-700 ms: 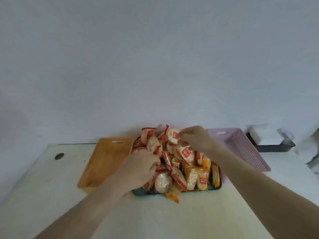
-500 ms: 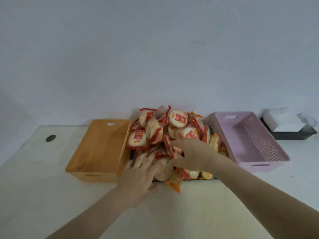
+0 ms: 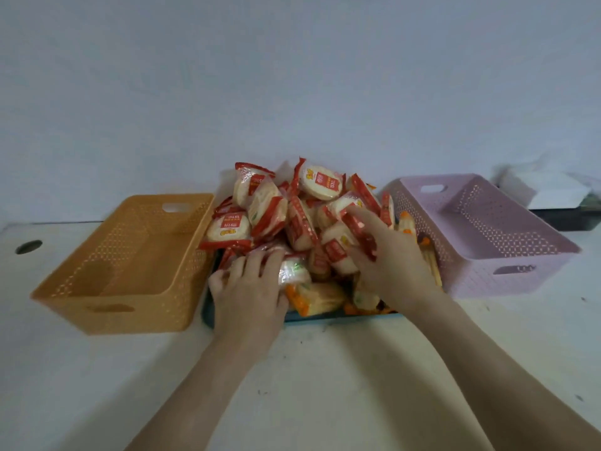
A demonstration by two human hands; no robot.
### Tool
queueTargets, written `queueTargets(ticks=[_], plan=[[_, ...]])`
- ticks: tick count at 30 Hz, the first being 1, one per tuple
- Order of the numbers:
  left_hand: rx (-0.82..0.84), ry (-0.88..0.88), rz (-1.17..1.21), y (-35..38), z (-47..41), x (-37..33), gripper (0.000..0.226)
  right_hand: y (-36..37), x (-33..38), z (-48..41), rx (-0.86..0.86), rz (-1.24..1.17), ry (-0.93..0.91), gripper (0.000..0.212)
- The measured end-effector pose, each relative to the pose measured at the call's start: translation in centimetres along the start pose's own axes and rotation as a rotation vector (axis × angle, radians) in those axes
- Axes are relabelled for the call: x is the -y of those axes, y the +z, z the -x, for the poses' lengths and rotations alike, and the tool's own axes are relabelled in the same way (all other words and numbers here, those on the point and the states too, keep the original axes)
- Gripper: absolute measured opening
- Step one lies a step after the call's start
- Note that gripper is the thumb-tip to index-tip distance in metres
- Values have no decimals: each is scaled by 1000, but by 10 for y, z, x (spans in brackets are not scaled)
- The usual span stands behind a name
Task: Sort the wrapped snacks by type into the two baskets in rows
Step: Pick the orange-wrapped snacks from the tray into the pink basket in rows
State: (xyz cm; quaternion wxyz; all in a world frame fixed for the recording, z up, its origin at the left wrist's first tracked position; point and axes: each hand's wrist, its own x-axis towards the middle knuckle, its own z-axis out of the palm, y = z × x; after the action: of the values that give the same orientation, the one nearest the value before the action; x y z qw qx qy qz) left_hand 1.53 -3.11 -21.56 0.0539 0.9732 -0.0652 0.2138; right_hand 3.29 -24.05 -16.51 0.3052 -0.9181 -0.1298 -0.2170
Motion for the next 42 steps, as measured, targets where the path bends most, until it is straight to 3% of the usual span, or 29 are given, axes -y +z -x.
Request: queueTargets(ticks=[4,8,10,12,13,15,17,20,24,26,28,33,35,37,40,42], plan=[[-139,-78,108,1,-5,-3,46,5,-9,7,-202,-381,169,50],[-260,-61,312,-12,-10,-13,41,9,-20,1,-254,-632,262,30],[-228,9,405,-27,-18,-17,35,5,-17,-4,-178,-527,210,19],[2,16,303,-35,-22,-23,41,1,-14,-2,-67,-254,83,15],[166,3,174,-36,-24,-27,56,0,-14,-1,-24,-62,26,18],[459,-41,-32,-35,-24,-35,91,-4,-12,3,125,290,27,38],[528,-80,-90,-36,-27,-37,108,-6,-8,5,299,392,71,68],[435,-114,-141,-41,-31,-27,108,1,-4,10,234,401,45,82],[277,-135,-137,-41,-30,-15,82,13,-8,10,-91,383,-91,37],[145,-130,-103,-39,-33,-13,64,15,-9,7,-55,263,-104,30],[69,-115,-27,-36,-34,-8,53,17,-10,7,47,214,-105,37],[-95,-11,230,-39,-35,5,43,22,-8,8,125,371,-218,44],[-219,-26,377,-48,-35,5,40,23,-4,8,145,263,-176,58],[-284,-73,565,-57,-37,4,37,18,5,7,188,-40,-112,77],[-173,-97,918,-68,-36,-1,24,8,22,9,251,-554,-2,95],[-92,-132,1098,-73,-33,-10,17,2,30,9,241,-726,-5,89]])
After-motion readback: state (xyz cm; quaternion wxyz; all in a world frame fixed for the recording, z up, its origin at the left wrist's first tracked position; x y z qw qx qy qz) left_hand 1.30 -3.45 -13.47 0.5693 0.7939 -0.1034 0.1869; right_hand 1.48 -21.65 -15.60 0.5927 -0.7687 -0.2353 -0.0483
